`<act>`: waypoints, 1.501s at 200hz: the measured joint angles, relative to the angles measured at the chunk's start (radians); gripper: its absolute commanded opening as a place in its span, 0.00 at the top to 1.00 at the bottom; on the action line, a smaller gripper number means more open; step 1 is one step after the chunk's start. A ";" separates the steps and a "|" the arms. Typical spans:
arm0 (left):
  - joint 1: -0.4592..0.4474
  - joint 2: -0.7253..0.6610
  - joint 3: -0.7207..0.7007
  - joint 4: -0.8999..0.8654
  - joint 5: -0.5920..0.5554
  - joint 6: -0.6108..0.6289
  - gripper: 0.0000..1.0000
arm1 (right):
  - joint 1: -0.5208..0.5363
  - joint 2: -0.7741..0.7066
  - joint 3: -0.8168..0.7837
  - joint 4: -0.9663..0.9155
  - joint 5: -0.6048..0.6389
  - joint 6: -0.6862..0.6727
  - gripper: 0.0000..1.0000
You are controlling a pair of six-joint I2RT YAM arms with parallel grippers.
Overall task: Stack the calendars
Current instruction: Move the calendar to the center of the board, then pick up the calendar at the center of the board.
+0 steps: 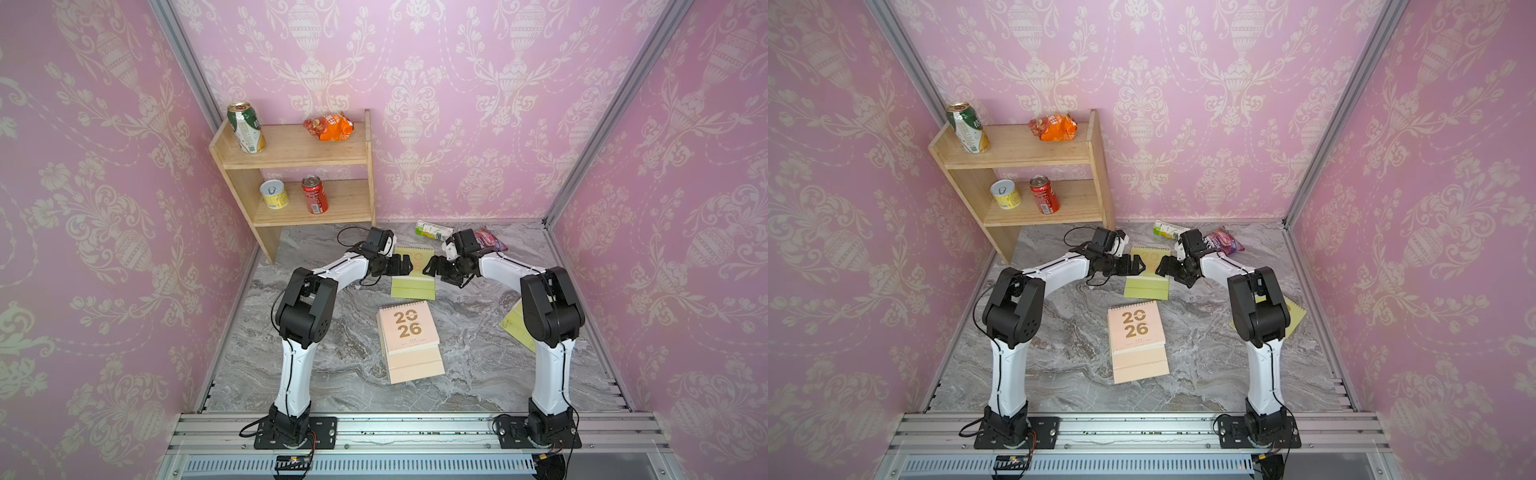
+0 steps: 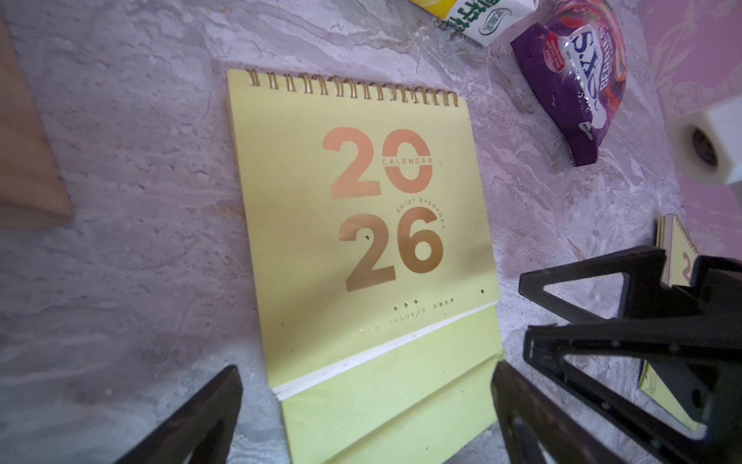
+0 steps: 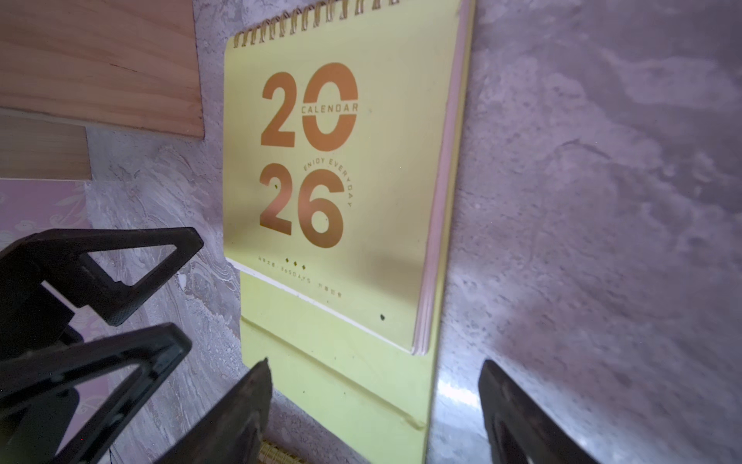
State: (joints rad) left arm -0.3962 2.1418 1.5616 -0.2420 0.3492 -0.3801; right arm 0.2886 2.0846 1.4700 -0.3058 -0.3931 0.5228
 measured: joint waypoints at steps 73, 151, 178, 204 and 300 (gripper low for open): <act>0.003 0.054 0.052 -0.013 0.013 0.000 0.03 | 0.000 0.051 0.045 -0.005 -0.017 -0.002 0.19; 0.003 0.087 0.070 0.006 0.061 -0.020 0.03 | 0.003 0.098 0.103 0.009 -0.055 0.002 0.19; 0.011 0.091 0.069 0.025 0.078 -0.038 0.03 | 0.003 0.101 0.103 0.029 -0.076 0.025 0.19; 0.024 0.091 0.051 0.064 0.091 -0.050 0.03 | 0.002 0.101 0.088 0.065 -0.100 0.053 0.20; 0.032 0.085 0.002 0.170 0.121 -0.060 0.04 | -0.001 0.004 -0.021 0.147 -0.135 0.134 0.25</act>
State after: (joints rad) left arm -0.3637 2.2272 1.5639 -0.0723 0.4698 -0.4400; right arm 0.2874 2.0884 1.4494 -0.1585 -0.5282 0.6567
